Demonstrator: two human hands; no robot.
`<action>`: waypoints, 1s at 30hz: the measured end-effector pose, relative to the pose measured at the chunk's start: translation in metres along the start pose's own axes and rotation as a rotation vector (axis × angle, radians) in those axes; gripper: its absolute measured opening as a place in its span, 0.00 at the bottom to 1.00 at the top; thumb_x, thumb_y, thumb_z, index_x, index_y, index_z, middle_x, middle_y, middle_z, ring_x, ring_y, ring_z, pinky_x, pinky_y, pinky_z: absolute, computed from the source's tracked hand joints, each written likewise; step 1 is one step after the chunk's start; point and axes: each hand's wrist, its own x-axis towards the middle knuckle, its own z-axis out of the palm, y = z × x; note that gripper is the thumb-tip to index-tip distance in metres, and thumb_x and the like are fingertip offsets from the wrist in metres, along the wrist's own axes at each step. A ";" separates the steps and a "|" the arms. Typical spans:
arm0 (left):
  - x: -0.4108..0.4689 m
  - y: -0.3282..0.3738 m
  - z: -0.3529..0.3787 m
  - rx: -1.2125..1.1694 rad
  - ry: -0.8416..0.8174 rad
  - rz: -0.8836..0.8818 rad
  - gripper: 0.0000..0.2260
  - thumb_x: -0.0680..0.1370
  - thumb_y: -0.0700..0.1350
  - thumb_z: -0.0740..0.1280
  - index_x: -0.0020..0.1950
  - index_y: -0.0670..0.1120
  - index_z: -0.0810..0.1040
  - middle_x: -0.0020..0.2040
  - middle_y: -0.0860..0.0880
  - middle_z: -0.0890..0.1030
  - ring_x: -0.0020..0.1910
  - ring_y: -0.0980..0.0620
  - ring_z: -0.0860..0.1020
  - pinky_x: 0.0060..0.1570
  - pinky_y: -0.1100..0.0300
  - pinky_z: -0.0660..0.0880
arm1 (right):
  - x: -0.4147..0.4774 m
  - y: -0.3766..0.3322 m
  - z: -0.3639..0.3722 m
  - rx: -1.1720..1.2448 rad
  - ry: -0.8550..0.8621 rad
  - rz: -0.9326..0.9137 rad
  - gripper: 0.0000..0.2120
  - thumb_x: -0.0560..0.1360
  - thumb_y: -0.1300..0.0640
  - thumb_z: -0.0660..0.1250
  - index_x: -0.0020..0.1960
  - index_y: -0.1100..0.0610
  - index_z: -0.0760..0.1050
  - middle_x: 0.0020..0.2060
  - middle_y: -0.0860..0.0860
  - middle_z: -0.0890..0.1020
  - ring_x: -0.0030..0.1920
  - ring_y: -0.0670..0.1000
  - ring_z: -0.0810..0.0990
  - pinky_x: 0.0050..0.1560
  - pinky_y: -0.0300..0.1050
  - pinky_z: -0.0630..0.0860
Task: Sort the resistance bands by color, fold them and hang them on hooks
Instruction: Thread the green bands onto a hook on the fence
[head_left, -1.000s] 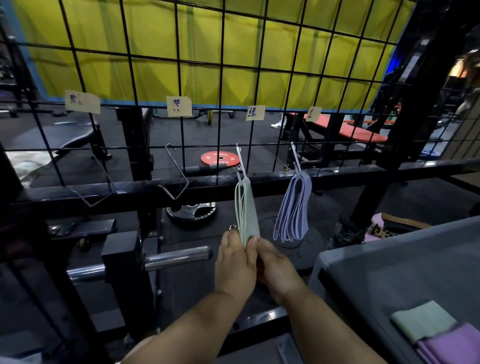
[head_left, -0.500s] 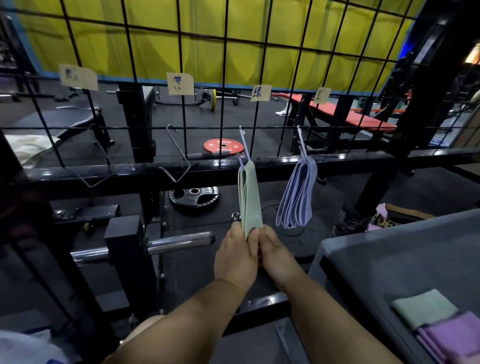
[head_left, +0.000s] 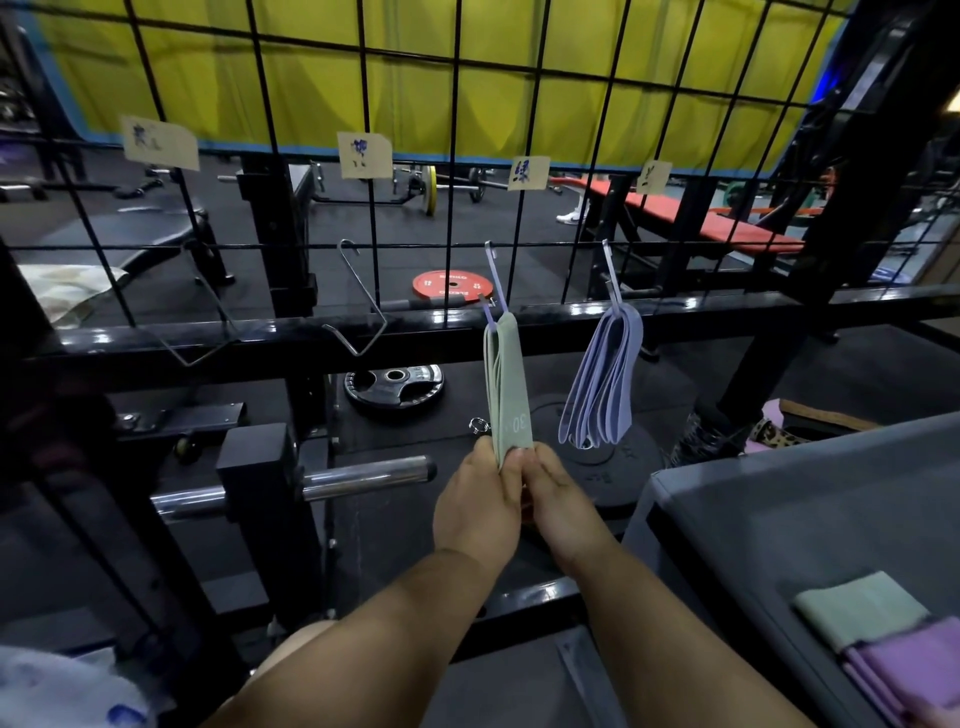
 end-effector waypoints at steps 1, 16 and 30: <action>0.000 -0.001 -0.001 0.013 0.000 0.008 0.13 0.82 0.57 0.52 0.57 0.52 0.71 0.50 0.53 0.79 0.48 0.52 0.77 0.47 0.55 0.72 | 0.000 0.000 0.000 -0.001 -0.006 0.001 0.16 0.84 0.46 0.53 0.56 0.54 0.74 0.50 0.54 0.84 0.53 0.54 0.82 0.60 0.57 0.76; 0.001 -0.007 0.000 0.011 -0.004 -0.026 0.12 0.81 0.60 0.52 0.52 0.54 0.69 0.46 0.55 0.78 0.44 0.54 0.77 0.43 0.56 0.71 | 0.005 -0.003 0.002 -0.008 -0.047 0.012 0.17 0.84 0.45 0.51 0.57 0.55 0.73 0.52 0.56 0.82 0.54 0.57 0.81 0.61 0.58 0.75; -0.006 -0.022 0.014 0.025 -0.013 -0.051 0.21 0.80 0.62 0.49 0.53 0.50 0.74 0.46 0.54 0.77 0.47 0.51 0.77 0.47 0.55 0.72 | 0.002 0.011 -0.006 -0.018 -0.006 0.080 0.14 0.83 0.47 0.53 0.51 0.49 0.77 0.38 0.51 0.81 0.41 0.49 0.78 0.49 0.48 0.74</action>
